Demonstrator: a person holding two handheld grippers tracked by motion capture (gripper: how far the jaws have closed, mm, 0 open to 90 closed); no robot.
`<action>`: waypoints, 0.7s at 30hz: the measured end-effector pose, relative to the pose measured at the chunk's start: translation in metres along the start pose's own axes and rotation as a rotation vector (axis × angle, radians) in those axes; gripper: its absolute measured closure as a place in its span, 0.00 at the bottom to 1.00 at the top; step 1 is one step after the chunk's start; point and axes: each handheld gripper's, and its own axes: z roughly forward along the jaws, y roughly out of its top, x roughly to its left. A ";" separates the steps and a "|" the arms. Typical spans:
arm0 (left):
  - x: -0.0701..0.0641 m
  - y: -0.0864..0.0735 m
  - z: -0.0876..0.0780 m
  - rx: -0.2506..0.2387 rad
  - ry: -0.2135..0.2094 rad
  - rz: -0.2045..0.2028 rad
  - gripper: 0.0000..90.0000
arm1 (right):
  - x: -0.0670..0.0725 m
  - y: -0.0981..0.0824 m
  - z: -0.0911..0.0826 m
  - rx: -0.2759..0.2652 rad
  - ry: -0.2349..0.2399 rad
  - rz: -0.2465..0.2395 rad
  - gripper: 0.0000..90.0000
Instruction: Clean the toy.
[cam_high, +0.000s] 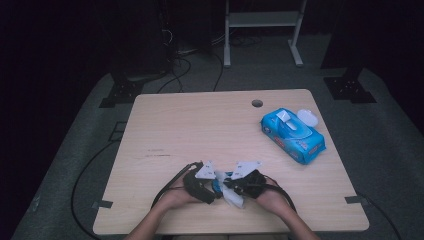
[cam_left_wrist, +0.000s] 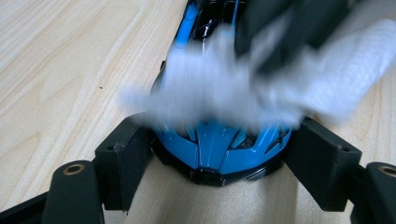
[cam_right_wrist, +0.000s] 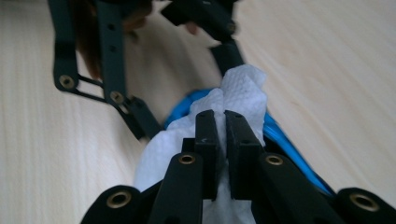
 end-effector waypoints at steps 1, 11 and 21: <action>0.000 0.000 0.000 -0.001 0.001 0.000 0.28 | 0.003 0.003 0.006 0.003 0.015 -0.006 0.93; 0.000 0.000 0.000 -0.003 -0.002 0.000 0.28 | -0.001 0.011 0.015 0.022 0.025 -0.020 0.93; 0.000 0.000 0.000 -0.001 0.000 0.003 0.28 | 0.004 0.014 0.021 0.029 0.043 -0.024 0.94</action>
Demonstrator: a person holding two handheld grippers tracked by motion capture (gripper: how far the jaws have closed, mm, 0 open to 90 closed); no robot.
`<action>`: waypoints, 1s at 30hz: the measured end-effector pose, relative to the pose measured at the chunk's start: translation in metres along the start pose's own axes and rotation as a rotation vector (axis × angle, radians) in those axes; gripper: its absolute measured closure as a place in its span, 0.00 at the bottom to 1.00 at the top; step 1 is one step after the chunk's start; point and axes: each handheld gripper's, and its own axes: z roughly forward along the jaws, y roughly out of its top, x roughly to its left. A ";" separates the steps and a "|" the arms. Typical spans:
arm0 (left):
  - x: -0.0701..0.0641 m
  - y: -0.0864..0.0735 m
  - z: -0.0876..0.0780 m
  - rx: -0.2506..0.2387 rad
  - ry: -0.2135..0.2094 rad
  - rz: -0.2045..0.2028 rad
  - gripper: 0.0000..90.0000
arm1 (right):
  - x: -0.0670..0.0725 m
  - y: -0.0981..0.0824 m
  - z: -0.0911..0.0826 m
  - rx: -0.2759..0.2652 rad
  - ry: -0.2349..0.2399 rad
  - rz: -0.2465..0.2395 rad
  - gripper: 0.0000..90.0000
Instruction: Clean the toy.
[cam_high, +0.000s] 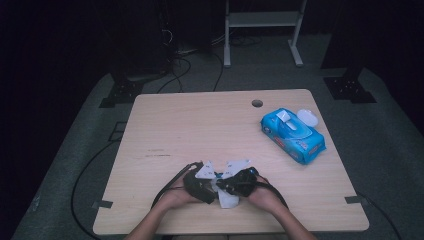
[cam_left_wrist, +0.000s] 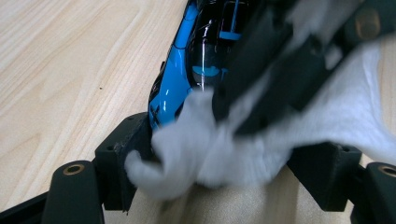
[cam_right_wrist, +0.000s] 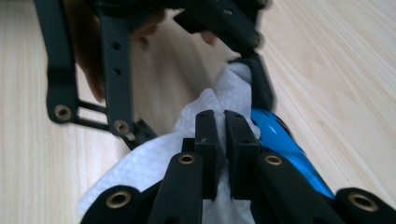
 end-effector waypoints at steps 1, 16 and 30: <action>0.000 0.000 0.000 0.001 0.000 -0.002 0.28 | 0.001 0.002 0.002 0.005 -0.008 -0.029 0.93; 0.000 0.000 0.000 -0.003 -0.001 -0.005 0.28 | -0.003 0.010 0.007 0.022 0.015 -0.048 0.94; 0.001 0.000 0.000 0.000 -0.003 -0.004 0.28 | -0.027 0.000 -0.007 0.023 -0.147 -0.014 0.94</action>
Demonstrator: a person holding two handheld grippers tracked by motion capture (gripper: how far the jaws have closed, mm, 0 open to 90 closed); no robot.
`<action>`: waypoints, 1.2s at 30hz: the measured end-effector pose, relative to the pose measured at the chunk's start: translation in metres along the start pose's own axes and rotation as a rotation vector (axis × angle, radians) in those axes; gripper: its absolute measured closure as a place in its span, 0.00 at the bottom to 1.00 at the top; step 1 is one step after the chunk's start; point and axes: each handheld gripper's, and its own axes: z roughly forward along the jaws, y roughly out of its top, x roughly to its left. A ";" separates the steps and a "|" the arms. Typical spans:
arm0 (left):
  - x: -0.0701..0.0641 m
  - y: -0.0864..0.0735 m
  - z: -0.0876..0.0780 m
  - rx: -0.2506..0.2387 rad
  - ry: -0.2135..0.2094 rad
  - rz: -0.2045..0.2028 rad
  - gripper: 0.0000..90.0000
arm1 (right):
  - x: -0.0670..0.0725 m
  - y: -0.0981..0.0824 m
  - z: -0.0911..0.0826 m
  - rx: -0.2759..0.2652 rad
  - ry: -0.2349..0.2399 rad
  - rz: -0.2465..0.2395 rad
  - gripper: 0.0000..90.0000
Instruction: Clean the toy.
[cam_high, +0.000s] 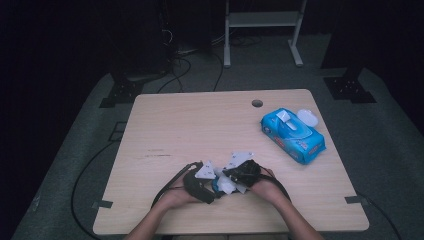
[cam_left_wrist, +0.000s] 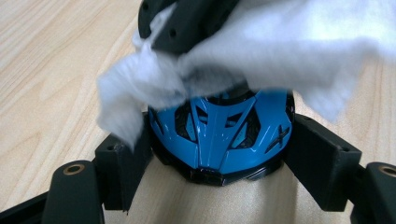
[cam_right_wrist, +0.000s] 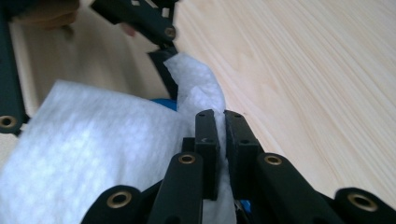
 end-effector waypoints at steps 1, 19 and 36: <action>0.000 0.000 0.000 -0.001 -0.001 -0.001 0.28 | -0.001 -0.001 0.000 -0.007 0.012 0.022 0.94; 0.000 0.000 0.000 -0.001 -0.001 0.002 0.28 | -0.020 -0.020 -0.017 0.004 -0.019 0.083 0.94; -0.004 0.004 0.003 -0.002 0.035 0.037 0.27 | -0.011 -0.018 -0.014 -0.042 0.005 0.083 0.94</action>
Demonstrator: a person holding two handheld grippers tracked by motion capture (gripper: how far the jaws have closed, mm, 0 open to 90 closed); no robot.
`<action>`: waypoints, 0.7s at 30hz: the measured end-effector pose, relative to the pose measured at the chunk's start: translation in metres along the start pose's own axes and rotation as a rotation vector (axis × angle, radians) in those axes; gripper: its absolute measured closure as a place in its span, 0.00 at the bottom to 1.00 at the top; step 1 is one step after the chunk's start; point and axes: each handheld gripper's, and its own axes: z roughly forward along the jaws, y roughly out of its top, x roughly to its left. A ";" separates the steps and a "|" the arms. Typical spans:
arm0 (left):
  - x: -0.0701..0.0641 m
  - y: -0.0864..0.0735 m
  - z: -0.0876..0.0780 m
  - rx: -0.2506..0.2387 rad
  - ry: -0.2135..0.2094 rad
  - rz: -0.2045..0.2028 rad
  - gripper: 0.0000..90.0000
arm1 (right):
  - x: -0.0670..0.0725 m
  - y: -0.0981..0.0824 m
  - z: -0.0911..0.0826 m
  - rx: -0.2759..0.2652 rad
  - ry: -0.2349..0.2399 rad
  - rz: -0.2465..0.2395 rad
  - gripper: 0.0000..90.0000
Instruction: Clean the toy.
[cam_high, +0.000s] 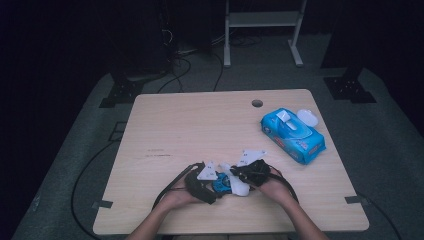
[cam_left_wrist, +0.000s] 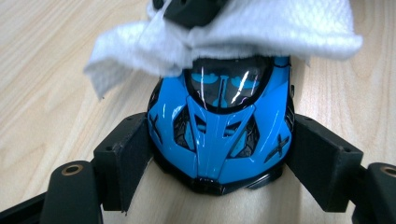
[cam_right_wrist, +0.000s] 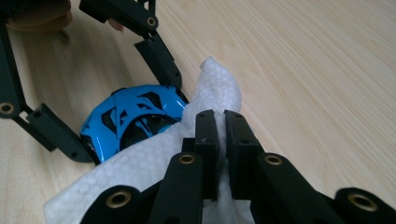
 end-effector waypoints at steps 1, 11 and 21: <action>0.000 0.000 0.000 0.000 -0.002 0.000 0.27 | 0.001 0.001 0.000 0.000 -0.003 -0.005 0.94; 0.000 0.000 0.000 0.001 -0.005 -0.005 0.27 | -0.004 -0.013 -0.016 0.001 -0.024 0.006 0.94; 0.001 -0.001 -0.001 0.002 -0.010 -0.009 0.27 | 0.010 -0.005 -0.015 -0.008 0.005 -0.063 0.93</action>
